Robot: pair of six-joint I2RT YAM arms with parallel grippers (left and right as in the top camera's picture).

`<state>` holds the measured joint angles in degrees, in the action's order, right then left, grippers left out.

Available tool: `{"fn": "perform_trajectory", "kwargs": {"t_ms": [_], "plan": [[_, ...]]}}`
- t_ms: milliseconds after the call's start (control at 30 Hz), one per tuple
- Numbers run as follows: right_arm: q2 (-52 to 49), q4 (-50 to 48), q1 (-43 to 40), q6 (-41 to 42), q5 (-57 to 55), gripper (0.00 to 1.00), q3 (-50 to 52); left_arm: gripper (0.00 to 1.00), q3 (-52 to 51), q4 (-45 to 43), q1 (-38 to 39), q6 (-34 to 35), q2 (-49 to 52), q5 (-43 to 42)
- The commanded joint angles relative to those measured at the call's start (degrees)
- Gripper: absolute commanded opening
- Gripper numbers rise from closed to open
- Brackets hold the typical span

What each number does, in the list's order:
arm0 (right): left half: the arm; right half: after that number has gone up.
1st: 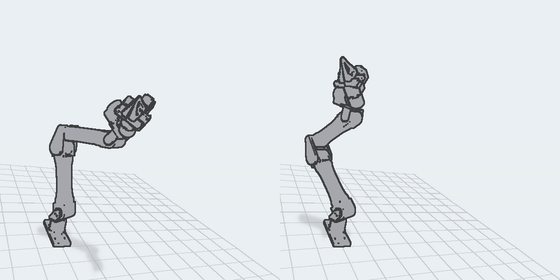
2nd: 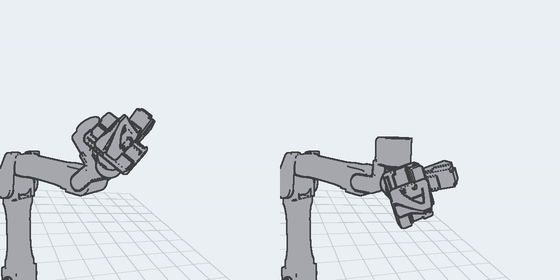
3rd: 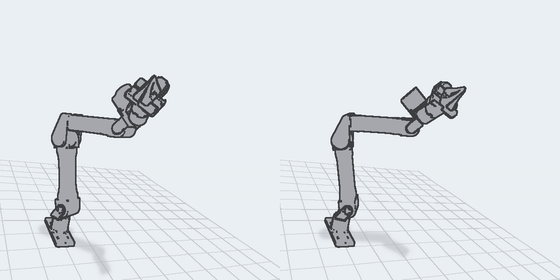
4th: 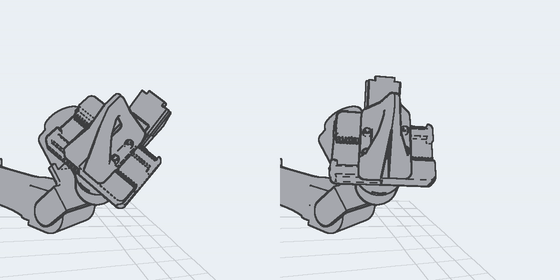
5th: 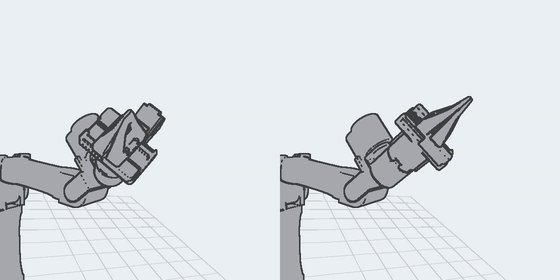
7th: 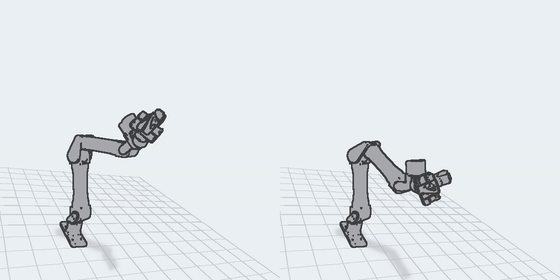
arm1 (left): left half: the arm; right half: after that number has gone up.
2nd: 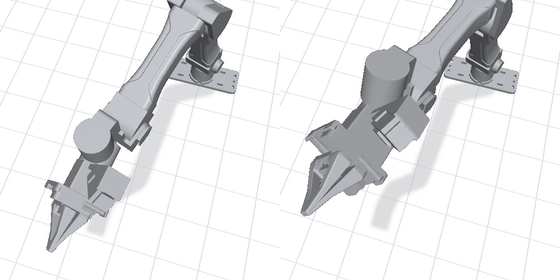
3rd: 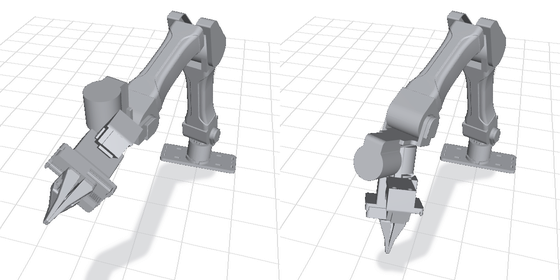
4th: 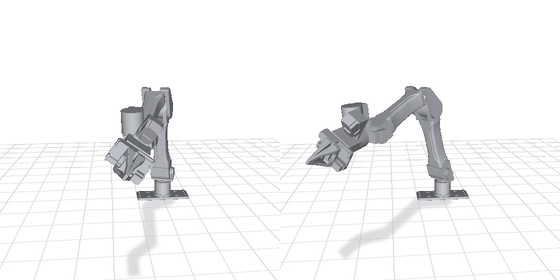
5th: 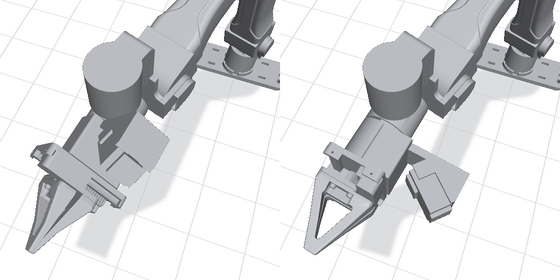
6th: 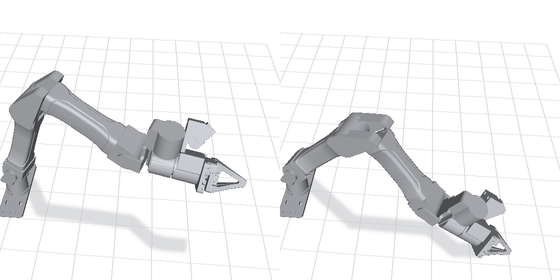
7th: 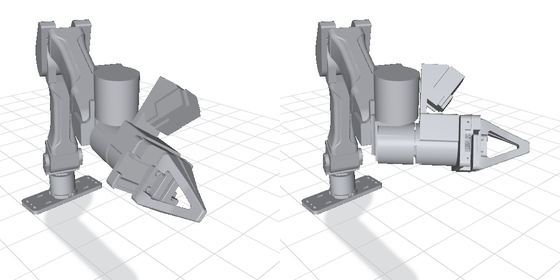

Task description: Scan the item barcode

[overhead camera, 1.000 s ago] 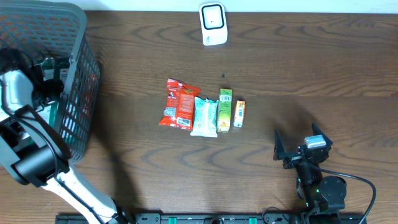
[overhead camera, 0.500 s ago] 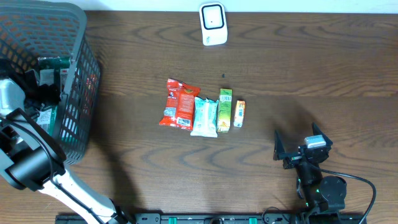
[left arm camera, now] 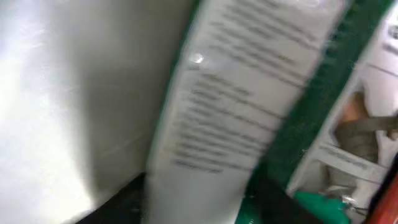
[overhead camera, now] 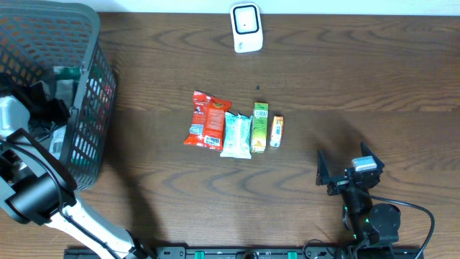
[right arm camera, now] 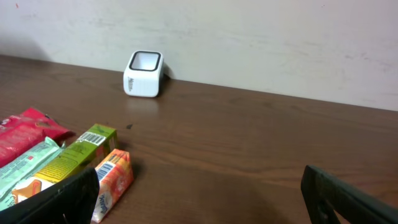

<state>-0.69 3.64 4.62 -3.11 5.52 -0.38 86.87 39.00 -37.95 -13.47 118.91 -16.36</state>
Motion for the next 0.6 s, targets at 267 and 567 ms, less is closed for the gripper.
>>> {"fn": "perform_trajectory", "kwargs": {"t_ms": [267, 567], "plan": [[0.24, 0.24, -0.24, 0.72, -0.28, 0.99, 0.07, 0.07, -1.77, 1.18, 0.13, 0.07, 0.22, -4.26], [0.24, 0.24, -0.24, 0.72, -0.28, 0.99, 0.07, 0.07, 0.28, 0.28, 0.13, 1.79, -8.33, -4.22]]}}
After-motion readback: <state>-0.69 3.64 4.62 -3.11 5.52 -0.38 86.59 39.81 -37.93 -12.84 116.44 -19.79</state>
